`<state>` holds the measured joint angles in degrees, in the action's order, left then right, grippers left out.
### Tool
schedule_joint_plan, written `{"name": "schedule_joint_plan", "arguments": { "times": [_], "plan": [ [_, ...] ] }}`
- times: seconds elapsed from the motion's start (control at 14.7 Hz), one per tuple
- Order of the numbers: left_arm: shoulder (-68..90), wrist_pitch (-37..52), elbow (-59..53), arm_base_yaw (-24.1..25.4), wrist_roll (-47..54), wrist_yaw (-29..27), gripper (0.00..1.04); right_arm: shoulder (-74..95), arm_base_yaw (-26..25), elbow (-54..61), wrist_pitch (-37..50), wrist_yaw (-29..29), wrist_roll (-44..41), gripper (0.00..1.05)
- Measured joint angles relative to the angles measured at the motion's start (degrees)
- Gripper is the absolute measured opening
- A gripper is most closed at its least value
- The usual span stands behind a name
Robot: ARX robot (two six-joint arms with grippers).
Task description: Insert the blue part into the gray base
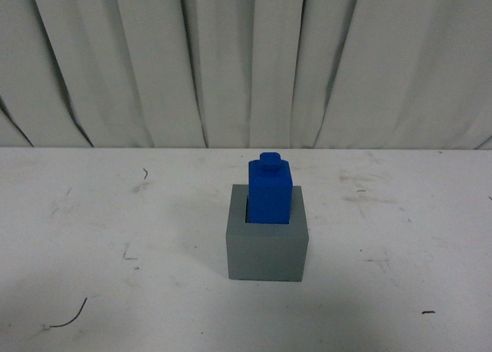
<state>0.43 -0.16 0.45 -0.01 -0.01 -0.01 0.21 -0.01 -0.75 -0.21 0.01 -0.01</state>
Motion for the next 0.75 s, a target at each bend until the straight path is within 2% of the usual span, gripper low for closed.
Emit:
{"name": "schedule_joint_plan", "arguments": {
  "times": [0.75],
  "plan": [
    [0.0,0.0,0.0,0.0,0.0,0.0,0.98,0.0,0.0,0.0,0.0,0.0,0.0,0.98]
  ]
}}
